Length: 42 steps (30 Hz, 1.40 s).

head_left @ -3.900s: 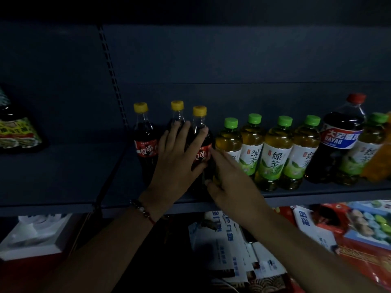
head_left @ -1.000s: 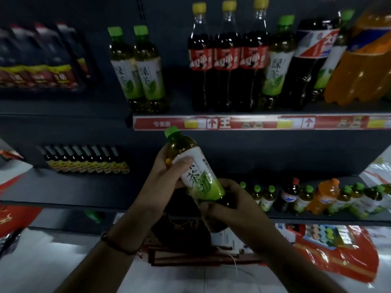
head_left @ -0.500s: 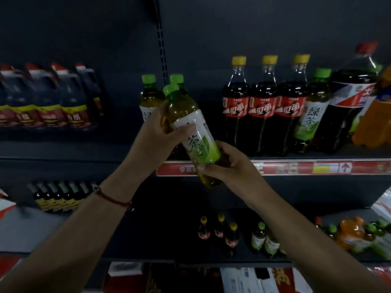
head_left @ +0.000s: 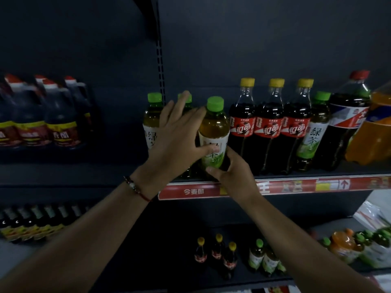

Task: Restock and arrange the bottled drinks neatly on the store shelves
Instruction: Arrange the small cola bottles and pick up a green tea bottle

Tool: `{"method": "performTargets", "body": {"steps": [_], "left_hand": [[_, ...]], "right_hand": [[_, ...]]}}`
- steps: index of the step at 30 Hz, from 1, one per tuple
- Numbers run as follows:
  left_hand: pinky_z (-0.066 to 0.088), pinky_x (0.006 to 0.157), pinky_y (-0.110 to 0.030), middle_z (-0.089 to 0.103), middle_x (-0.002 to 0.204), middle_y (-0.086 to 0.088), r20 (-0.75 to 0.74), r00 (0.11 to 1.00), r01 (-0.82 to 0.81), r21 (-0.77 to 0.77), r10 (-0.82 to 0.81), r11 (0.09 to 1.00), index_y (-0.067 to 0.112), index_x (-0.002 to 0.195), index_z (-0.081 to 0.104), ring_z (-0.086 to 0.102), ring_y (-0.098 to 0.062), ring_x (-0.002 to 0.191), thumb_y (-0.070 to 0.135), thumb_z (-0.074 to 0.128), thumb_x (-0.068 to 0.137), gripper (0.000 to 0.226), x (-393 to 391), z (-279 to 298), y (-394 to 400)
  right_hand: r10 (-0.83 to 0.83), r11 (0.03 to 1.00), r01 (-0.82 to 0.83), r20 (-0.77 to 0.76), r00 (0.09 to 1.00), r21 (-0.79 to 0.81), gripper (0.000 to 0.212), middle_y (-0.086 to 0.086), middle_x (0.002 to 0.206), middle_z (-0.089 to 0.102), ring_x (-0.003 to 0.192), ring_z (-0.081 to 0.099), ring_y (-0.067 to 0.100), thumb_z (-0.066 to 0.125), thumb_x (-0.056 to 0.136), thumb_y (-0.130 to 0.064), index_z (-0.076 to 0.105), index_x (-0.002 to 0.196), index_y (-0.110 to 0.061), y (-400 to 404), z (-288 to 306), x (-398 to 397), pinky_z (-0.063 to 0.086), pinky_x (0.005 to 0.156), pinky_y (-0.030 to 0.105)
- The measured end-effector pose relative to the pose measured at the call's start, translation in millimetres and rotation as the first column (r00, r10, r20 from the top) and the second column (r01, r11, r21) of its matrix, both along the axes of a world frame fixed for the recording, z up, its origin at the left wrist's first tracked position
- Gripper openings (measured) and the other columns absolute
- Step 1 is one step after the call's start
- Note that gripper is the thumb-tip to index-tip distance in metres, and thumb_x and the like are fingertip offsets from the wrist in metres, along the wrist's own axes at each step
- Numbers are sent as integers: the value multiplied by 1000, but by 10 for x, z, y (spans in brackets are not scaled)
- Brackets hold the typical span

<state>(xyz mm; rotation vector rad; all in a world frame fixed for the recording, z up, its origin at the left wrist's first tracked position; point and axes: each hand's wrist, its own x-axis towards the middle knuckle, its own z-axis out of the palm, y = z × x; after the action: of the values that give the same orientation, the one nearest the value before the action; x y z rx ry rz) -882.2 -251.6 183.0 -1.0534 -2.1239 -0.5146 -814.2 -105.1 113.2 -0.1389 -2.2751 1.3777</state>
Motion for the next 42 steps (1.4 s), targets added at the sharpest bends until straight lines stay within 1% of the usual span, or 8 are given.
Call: {"method": "performTargets", "body": {"steps": [8,14,19,21,26,31,36,42], "left_hand": [[8,121,-51,46,150,-11,-123,975,-194,-71,184,978,6,147,33,7,-31,152,73,51,83,94,-224,-148,170],[9,120,-51,39,155,-11,-207,964,-188,-96,165,978,9,152,25,12,-33,151,59,56,89,85,-298,-262,248],[9,121,-53,38,155,-11,-213,964,-178,-86,157,980,11,153,26,12,-33,151,56,57,90,83,-301,-283,240],[8,121,-54,38,154,-14,-229,964,-162,-93,137,982,18,153,27,13,-36,150,52,59,91,78,-300,-309,233],[10,118,-63,33,155,-21,-284,952,-150,-123,110,981,27,151,35,16,-45,147,43,67,85,75,-283,-376,248],[9,116,-68,19,160,-24,-247,960,-169,-152,128,974,28,152,34,8,-47,149,42,71,81,81,-215,-478,273],[9,115,-69,13,161,-25,-236,962,-177,-153,138,972,27,155,26,5,-46,149,42,72,81,88,-211,-517,268],[11,114,-69,15,161,-26,-233,962,-177,-152,139,972,27,156,25,6,-47,149,43,69,83,87,-200,-508,268]], "right_hand": [[-235,917,246,-71,969,314,82,-3,124,53,107,53,7,74,81,-14,29,148,-29,-84,-77,-116,32,71,5],[-214,920,216,-41,976,328,82,-2,124,55,105,56,10,67,83,-8,25,149,-32,-9,-111,-127,45,79,18],[-162,914,151,-4,987,377,75,-7,125,50,105,54,5,67,85,-20,28,148,-33,48,-74,0,38,73,6],[-157,895,141,4,988,424,73,-9,133,46,111,53,6,67,86,-25,29,149,-30,83,26,88,41,81,10],[-196,647,226,-127,972,728,61,-6,138,42,120,47,11,62,89,-29,36,145,-24,192,603,262,37,93,18],[-200,393,303,-241,950,868,62,5,144,41,132,40,22,60,88,-32,38,145,-19,315,1146,139,31,108,32],[-225,270,265,-208,952,926,66,14,148,37,139,32,31,61,88,-34,36,146,-14,485,1403,-143,20,116,44],[-284,280,218,-137,949,935,58,11,135,51,129,45,29,49,94,-43,38,143,-15,652,1562,-349,18,117,46]]}}
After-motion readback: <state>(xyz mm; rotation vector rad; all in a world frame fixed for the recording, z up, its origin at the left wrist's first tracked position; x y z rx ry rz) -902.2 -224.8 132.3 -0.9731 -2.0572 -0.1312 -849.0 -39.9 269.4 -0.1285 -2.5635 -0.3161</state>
